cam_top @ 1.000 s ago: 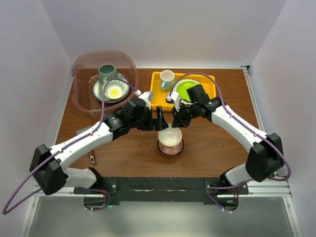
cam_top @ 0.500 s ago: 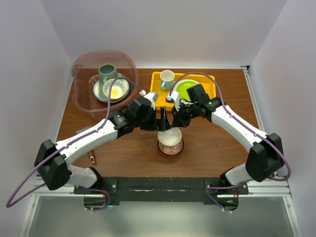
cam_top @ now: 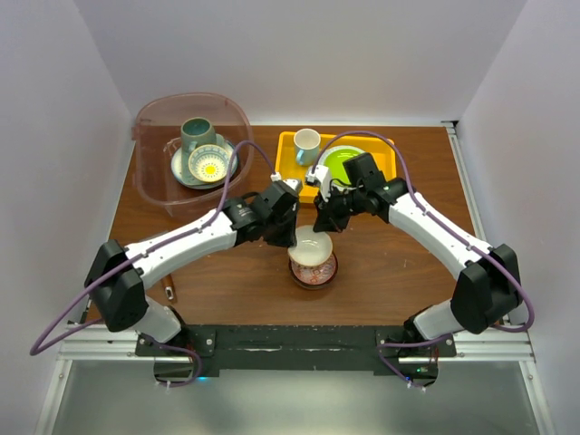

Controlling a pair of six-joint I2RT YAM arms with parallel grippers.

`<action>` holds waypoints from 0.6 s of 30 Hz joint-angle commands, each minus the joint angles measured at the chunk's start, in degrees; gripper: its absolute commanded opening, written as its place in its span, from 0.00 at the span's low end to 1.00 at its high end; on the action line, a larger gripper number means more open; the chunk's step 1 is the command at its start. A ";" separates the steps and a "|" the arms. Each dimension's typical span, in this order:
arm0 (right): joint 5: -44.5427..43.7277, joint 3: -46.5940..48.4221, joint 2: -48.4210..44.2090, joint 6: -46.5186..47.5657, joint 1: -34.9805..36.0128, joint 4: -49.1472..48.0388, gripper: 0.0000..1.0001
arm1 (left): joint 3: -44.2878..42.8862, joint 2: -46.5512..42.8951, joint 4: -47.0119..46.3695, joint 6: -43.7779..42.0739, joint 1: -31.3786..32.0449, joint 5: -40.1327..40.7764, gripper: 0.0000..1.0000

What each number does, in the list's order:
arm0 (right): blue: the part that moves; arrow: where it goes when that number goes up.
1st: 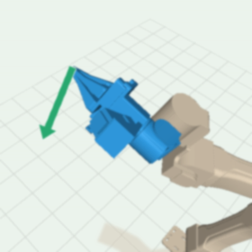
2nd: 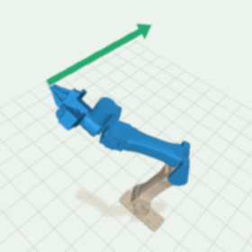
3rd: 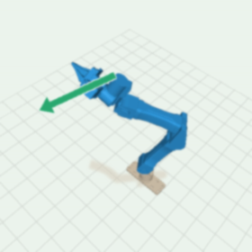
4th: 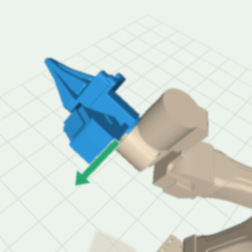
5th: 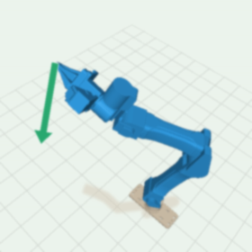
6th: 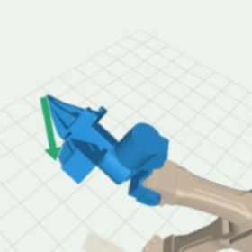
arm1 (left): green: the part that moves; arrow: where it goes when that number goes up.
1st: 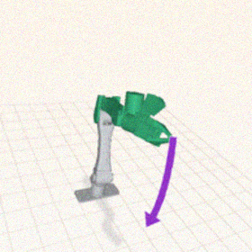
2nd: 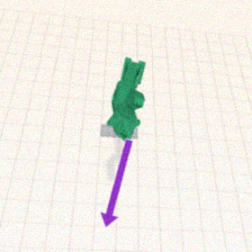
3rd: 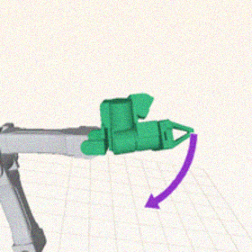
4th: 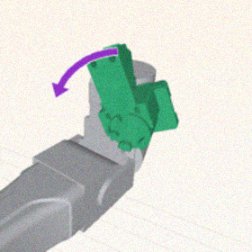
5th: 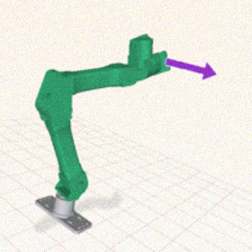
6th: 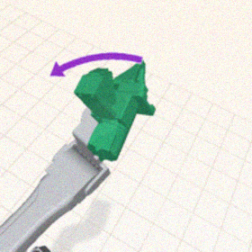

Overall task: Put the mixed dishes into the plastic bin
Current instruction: Pick up the bowl from the center of the board.

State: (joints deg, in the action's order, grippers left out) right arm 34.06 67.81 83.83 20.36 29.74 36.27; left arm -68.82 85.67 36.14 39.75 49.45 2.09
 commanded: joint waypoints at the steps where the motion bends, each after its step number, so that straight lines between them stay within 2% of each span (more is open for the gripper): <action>1: 2.59 2.85 -1.92 -1.55 -0.38 -2.52 0.00 | -4.13 0.38 3.85 -1.51 0.91 4.15 0.01; 9: 6.88 2.50 -3.06 0.47 -0.47 -1.47 0.00 | -3.78 -3.92 2.18 -2.13 1.08 6.88 0.00; 12: 9.34 2.15 -3.67 1.35 -0.38 -0.94 0.11 | -2.99 -5.68 0.78 -2.74 0.91 7.49 0.00; 13: 10.05 2.15 -3.85 1.78 -0.38 -0.50 0.19 | -2.90 -6.04 0.60 -2.74 0.91 7.93 0.00; 16: 11.81 2.24 -4.47 2.75 -0.38 0.29 0.31 | -2.64 -7.35 -0.02 -3.01 0.82 9.33 0.00; 17: 12.42 2.24 -4.47 2.84 -0.38 0.55 0.40 | -2.55 -7.62 -0.19 -3.10 0.74 9.69 0.00; 18: 12.87 2.24 -4.64 3.02 -0.47 0.64 0.45 | -2.46 -8.40 -0.28 -3.36 0.65 10.04 0.00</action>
State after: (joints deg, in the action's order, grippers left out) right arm 41.82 68.58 81.06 21.34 29.52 34.89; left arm -70.50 81.89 40.25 37.32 50.70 8.25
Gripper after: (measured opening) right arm 0.363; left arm 0.098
